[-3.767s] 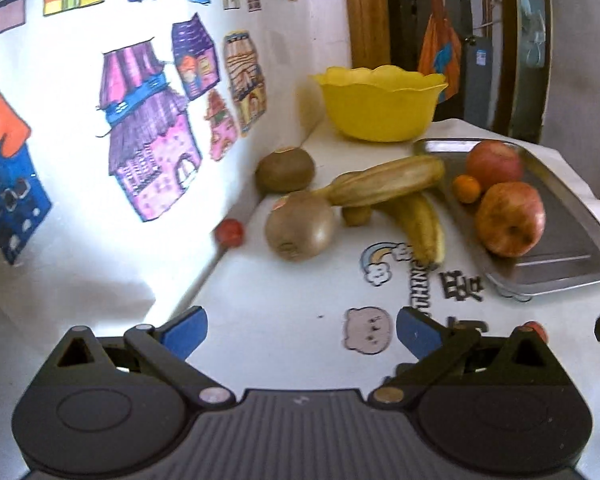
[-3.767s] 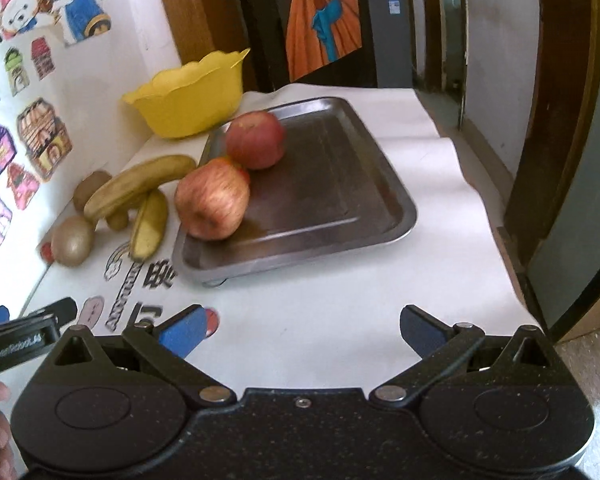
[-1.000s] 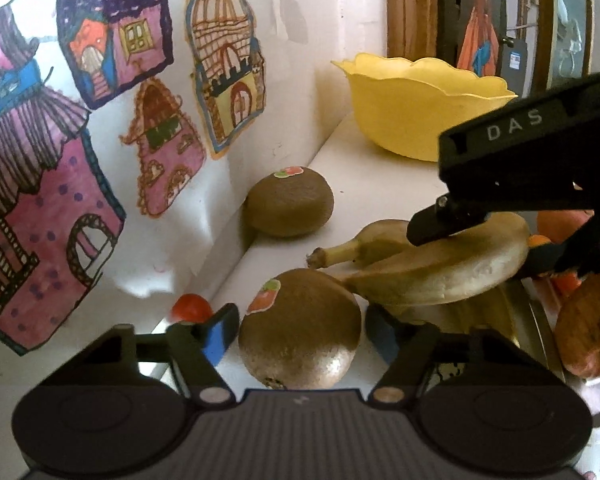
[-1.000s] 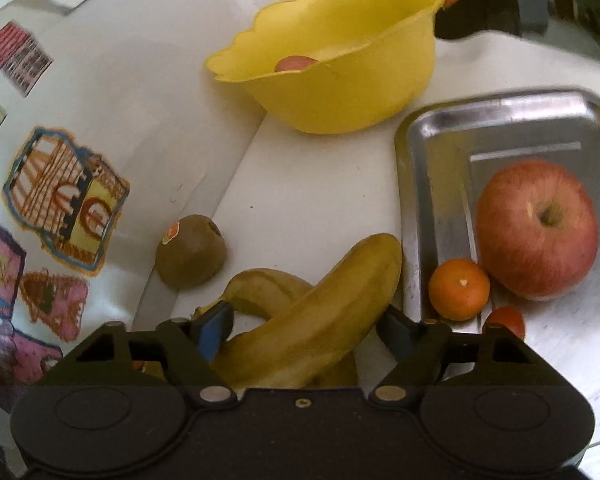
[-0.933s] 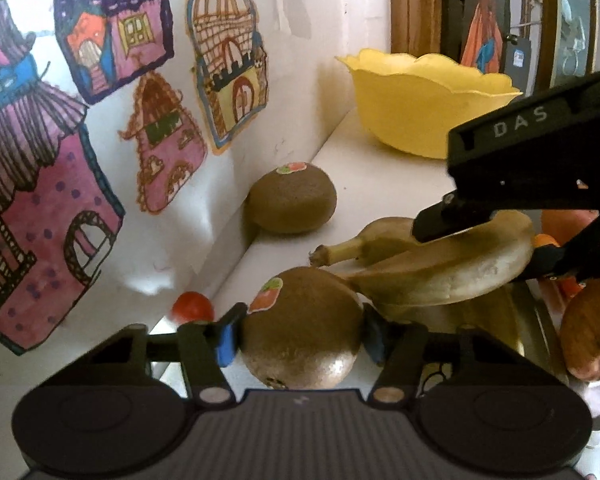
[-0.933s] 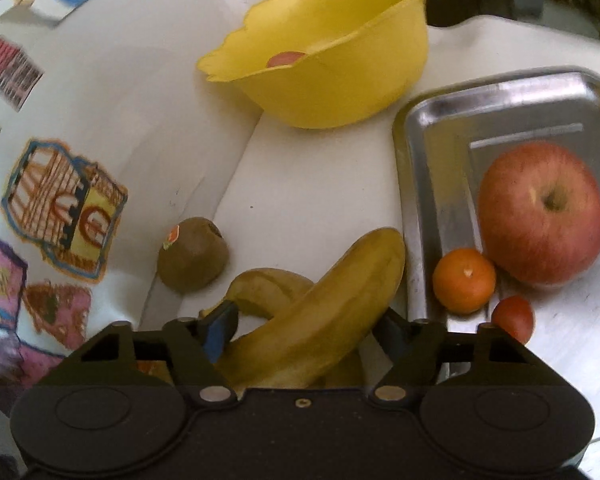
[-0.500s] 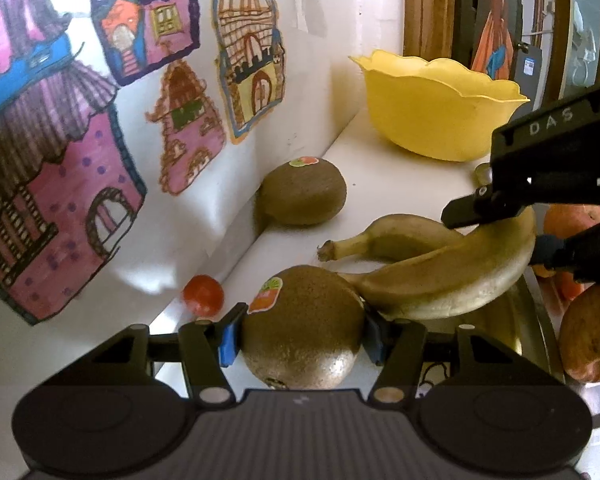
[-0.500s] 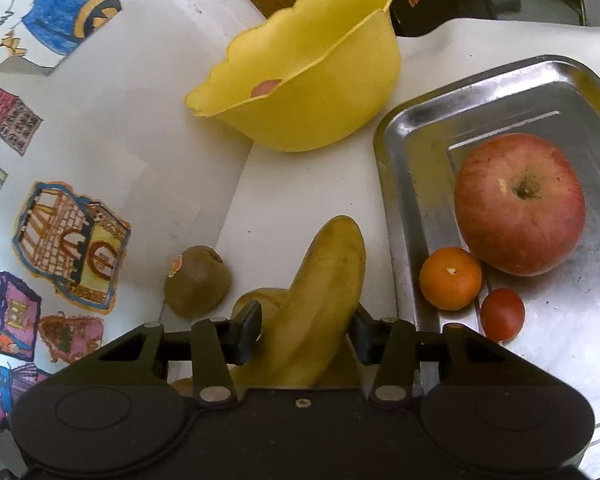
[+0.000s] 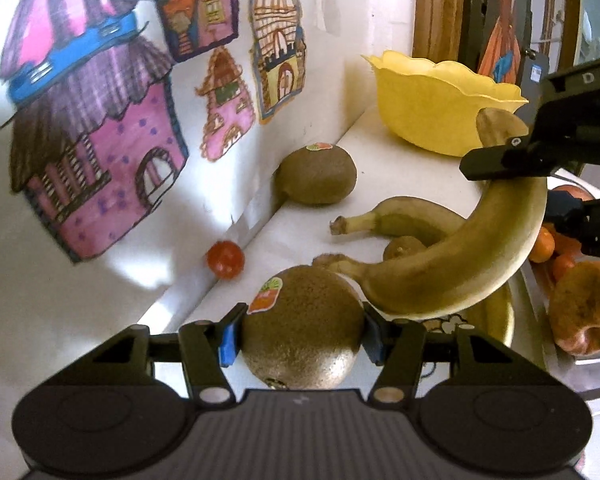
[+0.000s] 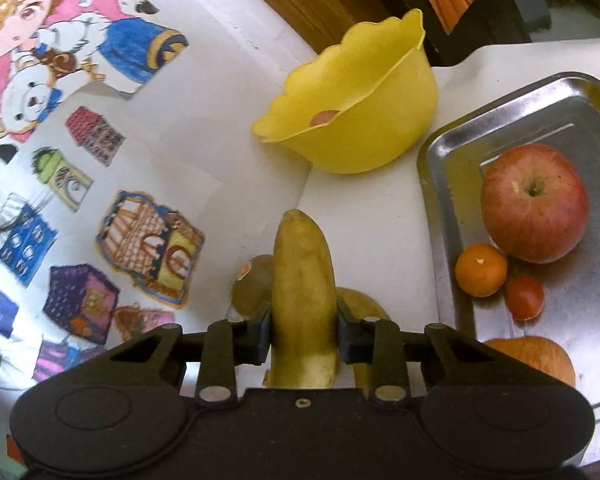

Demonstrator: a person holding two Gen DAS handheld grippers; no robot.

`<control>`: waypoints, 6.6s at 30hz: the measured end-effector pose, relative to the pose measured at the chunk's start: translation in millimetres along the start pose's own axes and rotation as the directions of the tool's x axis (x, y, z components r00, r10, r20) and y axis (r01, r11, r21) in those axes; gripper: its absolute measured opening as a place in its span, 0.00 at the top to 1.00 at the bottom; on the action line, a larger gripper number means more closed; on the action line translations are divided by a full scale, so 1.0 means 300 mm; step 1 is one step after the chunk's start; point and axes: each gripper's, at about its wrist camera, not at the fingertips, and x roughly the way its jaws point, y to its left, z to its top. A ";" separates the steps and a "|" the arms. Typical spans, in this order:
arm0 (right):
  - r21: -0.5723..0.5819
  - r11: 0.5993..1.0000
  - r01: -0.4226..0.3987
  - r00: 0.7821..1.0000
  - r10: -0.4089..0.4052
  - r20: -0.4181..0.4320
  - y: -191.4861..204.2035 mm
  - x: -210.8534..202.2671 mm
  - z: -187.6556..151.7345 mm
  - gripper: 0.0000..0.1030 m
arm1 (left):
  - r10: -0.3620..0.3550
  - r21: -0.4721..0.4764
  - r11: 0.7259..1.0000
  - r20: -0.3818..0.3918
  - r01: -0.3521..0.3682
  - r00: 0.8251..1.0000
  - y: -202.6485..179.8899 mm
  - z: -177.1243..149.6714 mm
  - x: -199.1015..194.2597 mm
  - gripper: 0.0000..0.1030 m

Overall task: Organize fruits
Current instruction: 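Carry the kiwi and banana over the steel tray with both tools, then open both tools to drop the kiwi and banana into the tray, then move both tools back from the tray toward the remaining fruit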

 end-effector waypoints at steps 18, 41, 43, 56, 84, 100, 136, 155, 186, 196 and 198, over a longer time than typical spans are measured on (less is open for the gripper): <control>-0.093 0.988 -0.121 0.989 0.128 0.072 -0.018 -0.272 -0.089 0.69 | -0.008 -0.002 1.000 0.056 0.008 0.998 -0.049 -0.055 -0.176 0.40; -0.026 1.000 0.002 0.986 0.002 0.166 -0.312 -0.692 -0.060 0.69 | -0.166 0.124 0.981 0.125 0.151 0.978 -0.396 0.072 -0.205 0.40; -0.022 1.000 0.007 0.986 -0.003 0.165 -0.335 -0.694 -0.042 0.69 | -0.172 0.128 0.979 0.129 0.156 0.977 -0.428 0.086 -0.195 0.40; 0.046 0.999 -0.020 0.994 0.015 0.105 -0.508 -0.558 0.137 0.69 | -0.201 0.189 0.965 0.078 0.183 0.977 -0.600 0.145 -0.111 0.40; 0.047 0.996 0.073 0.992 -0.077 0.096 -0.679 -0.208 0.358 0.63 | -0.153 0.251 0.957 0.008 0.146 0.988 -0.718 0.129 -0.020 0.40; -0.081 0.992 0.099 0.994 -0.095 0.062 -0.571 -0.178 0.297 0.16 | -0.209 0.239 0.951 0.023 0.197 0.978 -0.704 0.119 -0.056 0.33; -0.196 0.898 0.394 0.902 -0.337 0.269 -0.268 -0.402 0.013 0.01 | -0.075 0.116 0.992 0.228 0.049 0.971 -0.289 0.067 -0.271 0.02; -0.097 0.819 0.565 0.811 -0.530 0.248 -0.096 -0.509 -0.407 0.01 | -0.044 0.219 0.975 0.022 0.038 0.999 -0.047 -0.045 -0.245 0.01; -0.231 0.853 0.469 0.877 -0.480 0.012 0.052 -0.329 -0.516 0.01 | 0.041 0.145 0.989 -0.138 -0.021 0.990 0.030 -0.063 -0.166 0.01; -0.245 0.875 0.417 0.901 -0.434 -0.016 0.017 -0.337 -0.488 0.01 | 0.098 0.142 0.987 -0.131 -0.079 0.986 -0.021 -0.058 -0.169 0.01; -0.247 0.880 0.404 0.906 -0.423 -0.023 -0.001 -0.347 -0.475 0.01 | 0.124 0.137 0.985 -0.121 -0.107 0.985 -0.045 -0.056 -0.175 0.01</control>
